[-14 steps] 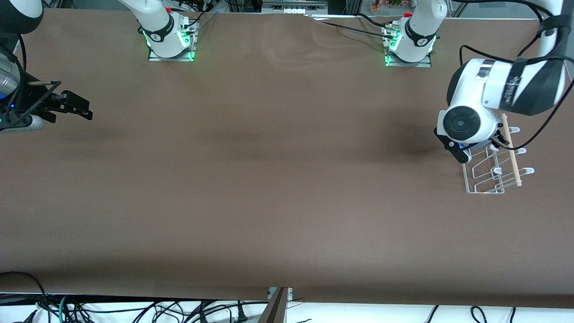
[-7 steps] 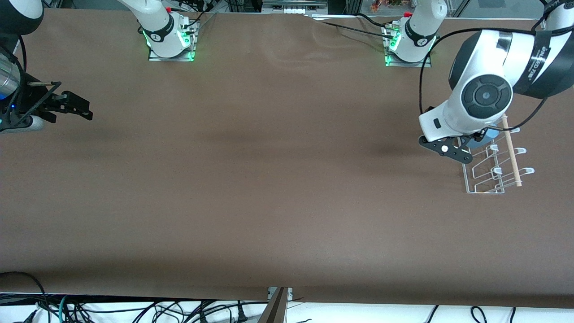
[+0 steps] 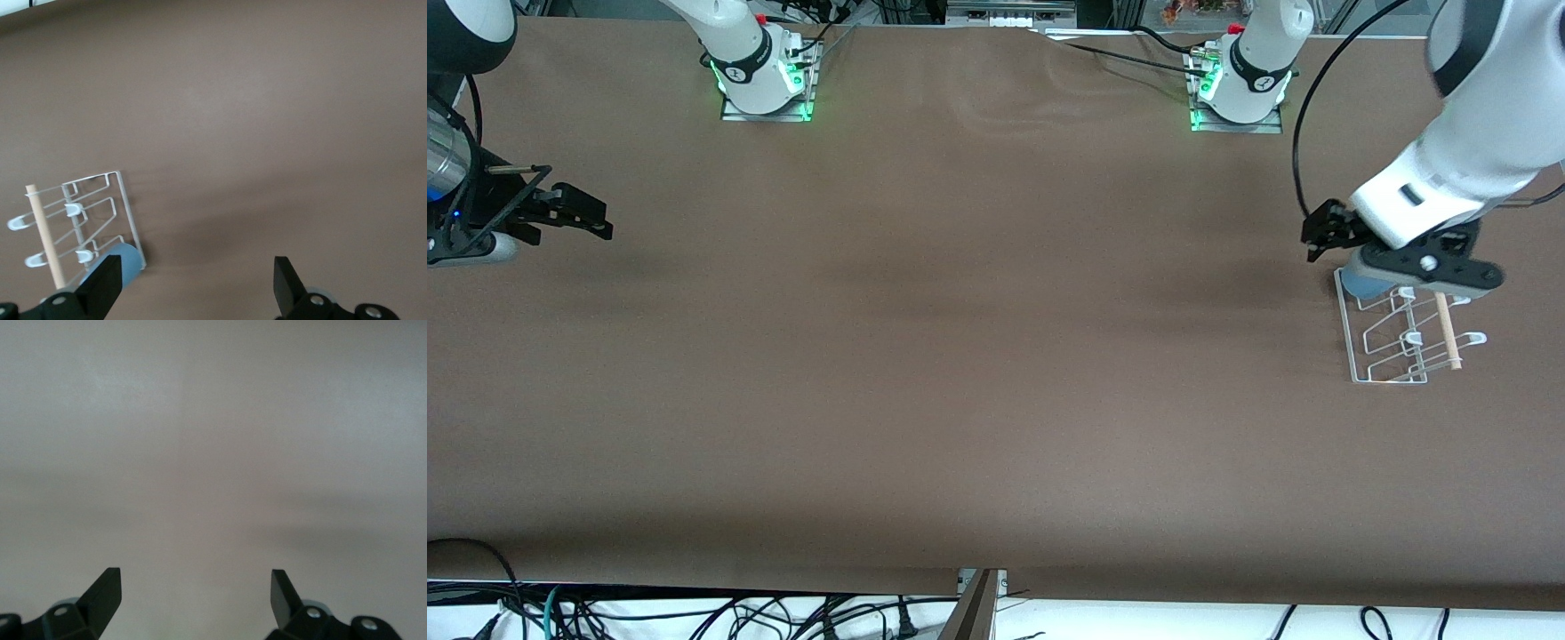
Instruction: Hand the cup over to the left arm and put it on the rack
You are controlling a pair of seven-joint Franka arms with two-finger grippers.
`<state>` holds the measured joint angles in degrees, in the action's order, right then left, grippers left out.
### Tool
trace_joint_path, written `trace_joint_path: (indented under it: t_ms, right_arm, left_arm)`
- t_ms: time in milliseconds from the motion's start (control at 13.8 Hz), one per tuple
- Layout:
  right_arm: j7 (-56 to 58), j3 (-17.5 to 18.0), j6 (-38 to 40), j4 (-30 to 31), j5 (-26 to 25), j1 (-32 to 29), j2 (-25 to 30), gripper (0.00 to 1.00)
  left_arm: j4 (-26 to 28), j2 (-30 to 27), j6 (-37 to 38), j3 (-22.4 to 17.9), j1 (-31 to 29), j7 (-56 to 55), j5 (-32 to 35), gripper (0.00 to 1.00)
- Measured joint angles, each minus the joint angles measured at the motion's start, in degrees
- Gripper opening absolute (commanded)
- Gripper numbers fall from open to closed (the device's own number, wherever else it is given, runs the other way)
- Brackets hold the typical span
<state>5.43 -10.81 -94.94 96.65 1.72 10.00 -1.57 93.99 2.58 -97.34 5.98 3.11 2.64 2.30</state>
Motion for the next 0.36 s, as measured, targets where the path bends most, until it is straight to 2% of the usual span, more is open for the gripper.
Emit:
trace_joint_path:
  t_ms: [218, 363]
  right_arm:
    - [0.0, 0.0, 0.1, 0.0, 0.0, 0.0, 0.0, 0.99]
    - [0.0, 0.0, 0.3, 0.0, 0.0, 0.0, 0.0, 0.99]
  left_arm:
    - [4.5, -2.8, -3.1, -1.2, 0.4, -0.3, -1.7, 1.00]
    - [5.4, -3.0, -4.0, -1.7, 0.6, -0.8, -1.7, 1.00]
